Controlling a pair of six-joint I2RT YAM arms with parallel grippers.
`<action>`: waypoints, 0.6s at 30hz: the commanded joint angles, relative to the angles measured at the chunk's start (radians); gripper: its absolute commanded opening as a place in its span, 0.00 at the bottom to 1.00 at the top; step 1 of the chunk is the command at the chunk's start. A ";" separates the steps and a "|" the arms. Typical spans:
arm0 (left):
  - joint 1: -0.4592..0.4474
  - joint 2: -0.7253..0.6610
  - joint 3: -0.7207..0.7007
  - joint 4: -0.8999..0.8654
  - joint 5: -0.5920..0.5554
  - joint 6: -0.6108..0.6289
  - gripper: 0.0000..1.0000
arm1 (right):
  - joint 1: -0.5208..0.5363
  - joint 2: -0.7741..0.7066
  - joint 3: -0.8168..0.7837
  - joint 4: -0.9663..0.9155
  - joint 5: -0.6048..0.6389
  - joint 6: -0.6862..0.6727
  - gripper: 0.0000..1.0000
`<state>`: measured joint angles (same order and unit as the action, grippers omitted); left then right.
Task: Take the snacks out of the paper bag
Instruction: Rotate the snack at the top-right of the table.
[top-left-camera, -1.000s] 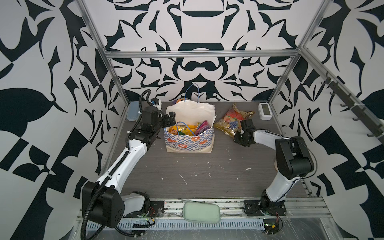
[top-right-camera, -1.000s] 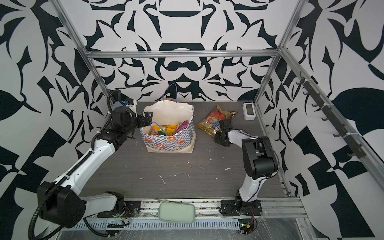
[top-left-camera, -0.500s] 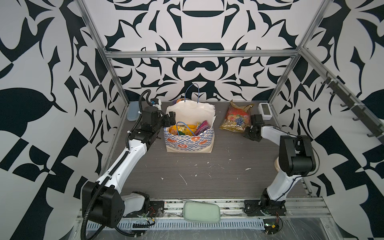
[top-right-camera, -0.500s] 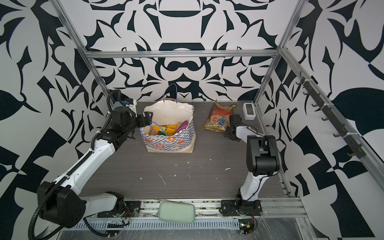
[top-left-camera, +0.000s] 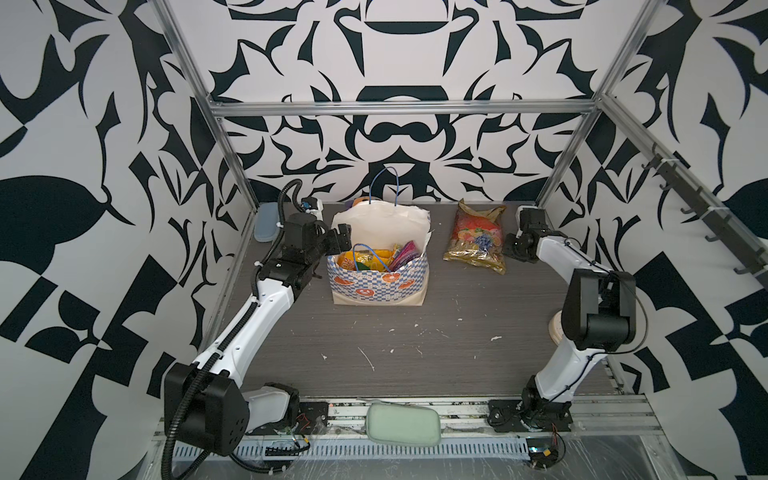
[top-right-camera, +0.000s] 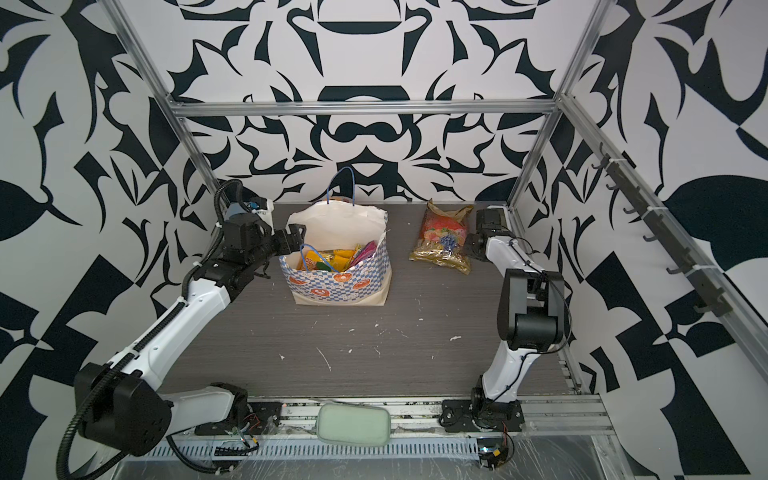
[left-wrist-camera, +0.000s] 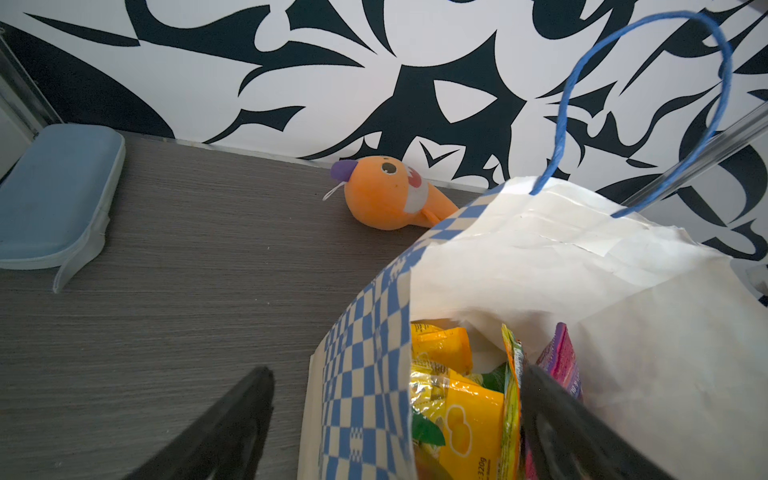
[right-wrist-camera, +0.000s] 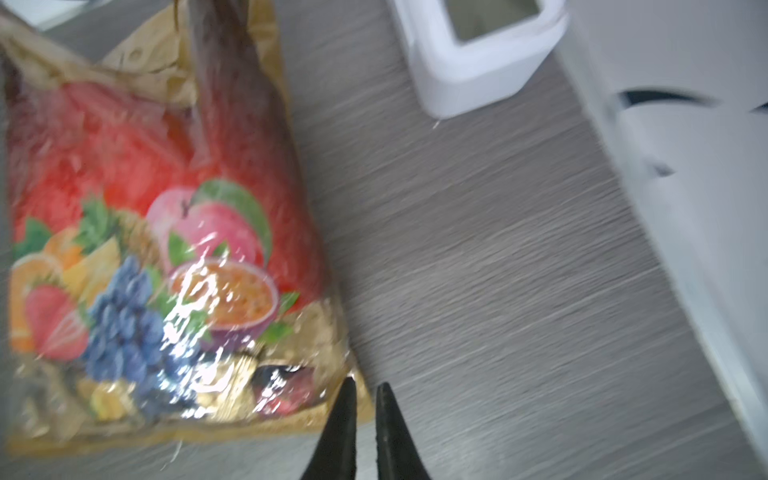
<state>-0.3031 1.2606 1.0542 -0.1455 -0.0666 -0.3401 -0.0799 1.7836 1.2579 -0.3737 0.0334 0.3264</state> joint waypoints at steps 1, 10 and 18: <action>0.001 -0.029 0.007 -0.018 -0.007 0.003 0.95 | 0.019 -0.095 -0.081 0.037 -0.184 0.107 0.12; -0.001 0.043 0.068 -0.075 -0.009 0.020 0.88 | 0.295 0.020 0.089 0.068 -0.101 0.099 0.00; -0.013 0.058 0.098 -0.114 -0.008 0.042 0.65 | 0.343 0.304 0.403 -0.026 0.030 0.098 0.00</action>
<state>-0.3103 1.3163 1.1236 -0.2199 -0.0673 -0.3122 0.2710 2.0548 1.5894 -0.3489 -0.0109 0.4202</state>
